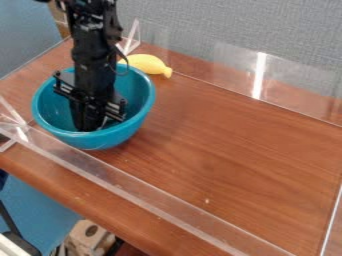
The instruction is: Remove the mushroom from the blue bowl and put it on the table
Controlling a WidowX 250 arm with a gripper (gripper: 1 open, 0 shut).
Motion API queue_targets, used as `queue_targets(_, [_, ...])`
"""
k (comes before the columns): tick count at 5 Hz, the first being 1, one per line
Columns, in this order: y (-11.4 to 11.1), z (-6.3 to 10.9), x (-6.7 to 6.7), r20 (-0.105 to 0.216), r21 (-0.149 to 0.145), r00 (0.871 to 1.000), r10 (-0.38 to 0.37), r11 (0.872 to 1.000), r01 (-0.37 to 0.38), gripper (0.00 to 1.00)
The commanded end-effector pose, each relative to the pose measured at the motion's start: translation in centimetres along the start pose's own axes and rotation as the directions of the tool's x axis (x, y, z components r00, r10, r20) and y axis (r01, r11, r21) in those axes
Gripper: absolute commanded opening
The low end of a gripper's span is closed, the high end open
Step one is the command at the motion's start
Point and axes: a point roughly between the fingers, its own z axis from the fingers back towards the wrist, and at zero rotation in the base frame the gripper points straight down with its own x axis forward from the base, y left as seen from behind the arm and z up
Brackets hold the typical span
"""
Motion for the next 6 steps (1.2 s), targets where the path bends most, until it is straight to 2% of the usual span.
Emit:
queue_targets(1, [1.7, 2.3, 0.5, 0.042, 0.022, 0.990, 0.135, 0.990, -0.136, 1.00])
queue_targets(2, [2.5, 2.3, 0.5, 0.024, 0.027, 0.978, 0.208, 0.978, -0.208, 1.00])
queue_targets(3, [2.2, 0.9, 1.2, 0.026, 0.030, 0.988, 0.155, 0.987, -0.156, 1.00])
queue_targets(4, [1.8, 0.1, 1.8, 0.016, 0.035, 0.979, 0.203, 0.978, -0.204, 1.00])
queue_targets(5, [1.7, -0.3, 2.2, 0.009, 0.038, 0.967, 0.255, 0.966, -0.255, 0.00])
queue_targets(6, [1.8, -1.1, 2.9, 0.008, 0.041, 0.963, 0.268, 0.963, -0.268, 0.00])
